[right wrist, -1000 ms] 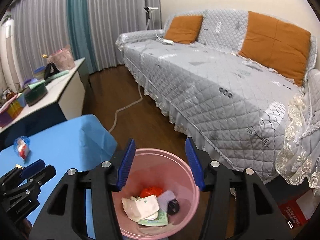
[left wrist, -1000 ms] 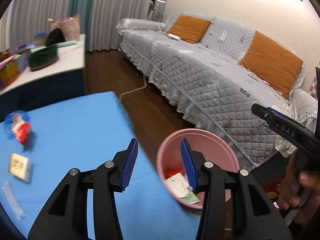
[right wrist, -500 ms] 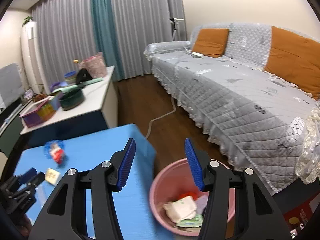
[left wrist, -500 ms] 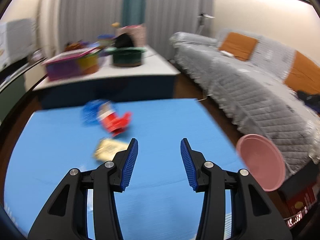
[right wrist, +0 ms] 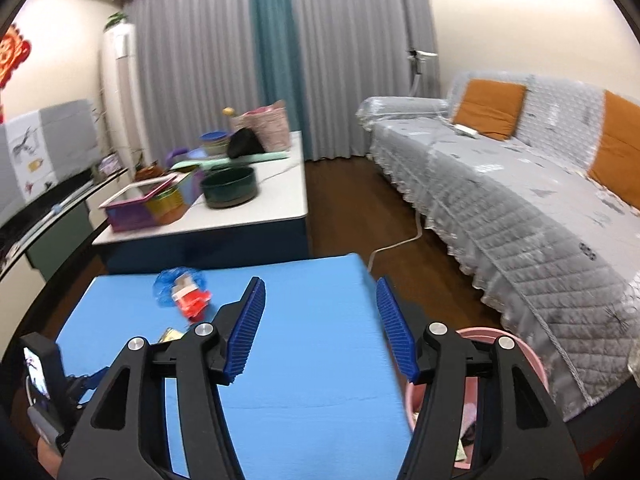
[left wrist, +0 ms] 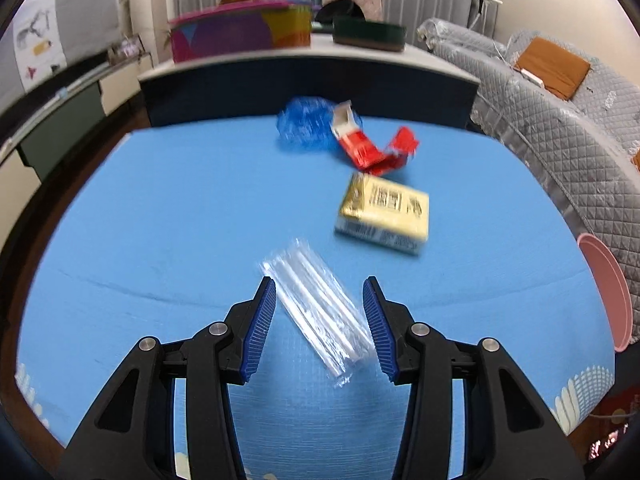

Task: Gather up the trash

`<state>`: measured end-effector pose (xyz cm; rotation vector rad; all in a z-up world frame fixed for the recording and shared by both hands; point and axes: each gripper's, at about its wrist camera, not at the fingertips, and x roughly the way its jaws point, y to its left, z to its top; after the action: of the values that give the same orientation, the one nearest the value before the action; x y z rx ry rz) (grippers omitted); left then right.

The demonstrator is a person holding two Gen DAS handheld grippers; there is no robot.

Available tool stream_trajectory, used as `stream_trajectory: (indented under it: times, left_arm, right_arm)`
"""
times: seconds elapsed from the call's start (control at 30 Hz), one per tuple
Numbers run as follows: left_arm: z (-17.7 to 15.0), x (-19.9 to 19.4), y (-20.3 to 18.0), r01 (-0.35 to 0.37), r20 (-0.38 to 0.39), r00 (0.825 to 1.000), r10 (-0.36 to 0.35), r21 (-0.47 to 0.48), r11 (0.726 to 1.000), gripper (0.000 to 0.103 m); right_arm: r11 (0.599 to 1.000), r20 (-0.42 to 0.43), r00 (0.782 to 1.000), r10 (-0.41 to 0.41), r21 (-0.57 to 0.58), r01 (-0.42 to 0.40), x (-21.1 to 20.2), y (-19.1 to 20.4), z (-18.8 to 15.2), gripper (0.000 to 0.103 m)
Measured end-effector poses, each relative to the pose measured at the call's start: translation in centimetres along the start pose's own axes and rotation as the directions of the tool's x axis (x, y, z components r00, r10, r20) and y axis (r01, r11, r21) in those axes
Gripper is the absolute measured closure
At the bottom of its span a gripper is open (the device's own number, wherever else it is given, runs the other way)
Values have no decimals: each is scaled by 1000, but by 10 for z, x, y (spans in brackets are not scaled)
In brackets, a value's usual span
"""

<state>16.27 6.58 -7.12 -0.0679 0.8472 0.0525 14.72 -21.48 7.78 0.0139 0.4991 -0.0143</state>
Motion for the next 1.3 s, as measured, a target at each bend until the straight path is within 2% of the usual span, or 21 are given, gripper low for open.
stream_trajectory:
  times: [0.1,0.17,0.23,0.3,0.37,0.4,0.47,0.53,0.57,0.6,0.9,0.97,1.03,1.1,1.23,1.3]
  left_arm:
    - [-4,10,-3,5,-33,999,-5,5,1000,50]
    - [-7,14,-4,-1,-46,999,2,9,1000,50]
    - [-8,18,-5,-39,-53,998,40,16,999,50]
    - [-7,19,-2,-54,-59,997,54,1,999,54]
    - [-6,21,4,-57,-69,996,55,-26,998,71]
    - [-5,22,6,-58,-73,996,56,-34,998,73]
    - [-3,24,9,-68,-73,995,65,-39,997,90]
    - [-2,27,12,-81,-76,994,78,-38,996,92]
    - [-1,28,15,-88,-78,993,84,-42,995,101]
    - [0,29,18,-91,-80,993,88,-47,995,102]
    - [10,33,55,-126,-95,989,111,-161,979,103]
    - [11,32,58,-92,-86,993,78,-183,979,103]
    - [12,30,55,-53,-76,996,40,-177,983,103]
    - [12,26,52,-50,-59,997,41,-159,986,101]
    - [13,27,55,-29,-64,998,17,-186,982,83]
    - [13,26,57,-28,-63,998,16,-194,981,81]
  right_arm:
    - [999,-14,999,43,-31,-44,14,16,0,42]
    - [997,-22,998,67,-47,-68,21,25,-3,39]
    - [994,-37,996,87,-68,-89,31,33,-7,38]
    - [990,-53,994,100,-91,-104,40,40,-12,37]
    - [985,-71,990,119,-119,-127,52,50,-17,36]
    - [983,-76,989,124,-126,-133,55,52,-19,36]
    - [977,-97,985,143,-142,-156,66,59,-24,35]
    - [970,-118,980,161,-166,-179,78,69,-31,32]
    - [967,-125,978,167,-175,-188,81,73,-33,32]
    - [962,-134,975,176,-187,-199,85,78,-37,30]
    - [884,-246,930,271,-319,-342,127,143,-72,18]
    - [860,-292,912,289,-339,-382,137,156,-79,16]
    - [843,-321,902,289,-360,-399,147,166,-86,14]
    - [832,-353,889,292,-365,-418,157,172,-90,13]
    - [815,-410,868,279,-377,-440,180,181,-97,13]
    - [814,-421,866,270,-381,-439,187,183,-99,12]
